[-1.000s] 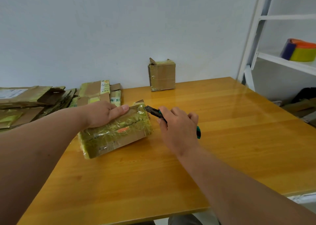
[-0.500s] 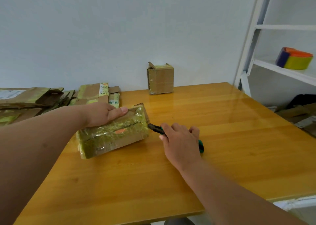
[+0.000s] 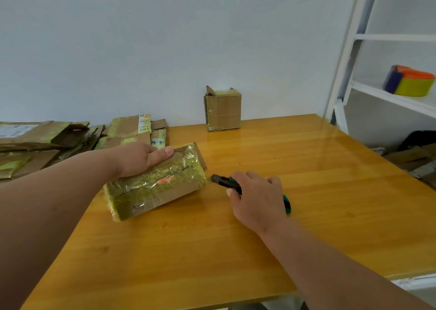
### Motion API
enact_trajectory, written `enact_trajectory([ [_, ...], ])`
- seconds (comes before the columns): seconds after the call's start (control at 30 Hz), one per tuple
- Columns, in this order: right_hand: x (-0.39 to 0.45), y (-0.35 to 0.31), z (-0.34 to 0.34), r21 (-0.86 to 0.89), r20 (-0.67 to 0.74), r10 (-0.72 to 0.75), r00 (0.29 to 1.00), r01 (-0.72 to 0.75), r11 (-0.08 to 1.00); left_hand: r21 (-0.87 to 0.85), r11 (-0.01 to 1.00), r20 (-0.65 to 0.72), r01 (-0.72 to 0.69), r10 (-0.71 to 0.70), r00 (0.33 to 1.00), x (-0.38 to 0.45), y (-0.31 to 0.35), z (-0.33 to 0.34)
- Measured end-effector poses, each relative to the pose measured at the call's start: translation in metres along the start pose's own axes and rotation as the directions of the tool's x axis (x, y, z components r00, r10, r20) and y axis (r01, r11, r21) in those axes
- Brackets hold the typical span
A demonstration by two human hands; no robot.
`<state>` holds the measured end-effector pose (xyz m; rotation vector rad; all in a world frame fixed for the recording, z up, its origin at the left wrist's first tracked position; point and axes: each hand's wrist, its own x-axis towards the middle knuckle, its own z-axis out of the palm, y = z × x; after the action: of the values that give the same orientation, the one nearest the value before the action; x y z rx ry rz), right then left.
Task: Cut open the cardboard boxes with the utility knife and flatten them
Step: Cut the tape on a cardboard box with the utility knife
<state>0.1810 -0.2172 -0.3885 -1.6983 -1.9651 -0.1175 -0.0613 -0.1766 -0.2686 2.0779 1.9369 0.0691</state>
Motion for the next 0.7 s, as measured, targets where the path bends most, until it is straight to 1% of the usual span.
enact_trajectory([
  [0.1, 0.008, -0.008, -0.008, 0.148, -0.026, 0.096, 0.995, -0.092, 0.985, -0.001, 1.000, 0.013, 0.015, -0.015, 1.000, 0.000, 0.001, 0.003],
  [0.17, 0.011, -0.017, -0.011, 0.207, 0.029, 0.114, 0.993, -0.118, 0.971, 0.013, 1.000, 0.021, 0.023, -0.023, 1.000, -0.001, 0.005, 0.004],
  [0.3, 0.012, -0.031, -0.015, 0.202, 0.185, 0.125, 0.975, -0.162, 0.966, 0.014, 0.998, 0.012, 0.053, -0.054, 0.998, -0.002, 0.010, 0.005],
  [0.4, 0.013, -0.037, -0.015, 0.208, 0.228, 0.146, 0.963, -0.195, 0.959, 0.042, 0.997, 0.005, 0.066, -0.067, 0.998, -0.002, 0.017, 0.008],
  [0.6, 0.014, -0.033, -0.017, 0.243, 0.277, 0.235, 0.932, -0.305, 0.921, 0.105, 0.991, 0.023, 0.082, -0.085, 0.996, 0.003, 0.036, 0.012],
  [0.67, 0.017, -0.033, -0.016, 0.287, 0.318, 0.275, 0.907, -0.369, 0.884, 0.132, 0.987, 0.022, 0.086, -0.089, 0.996, 0.006, 0.041, 0.013],
  [0.7, 0.019, -0.035, -0.016, 0.330, 0.359, 0.294, 0.886, -0.415, 0.848, 0.133, 0.987, 0.024, 0.094, -0.098, 0.995, 0.007, 0.043, 0.013],
])
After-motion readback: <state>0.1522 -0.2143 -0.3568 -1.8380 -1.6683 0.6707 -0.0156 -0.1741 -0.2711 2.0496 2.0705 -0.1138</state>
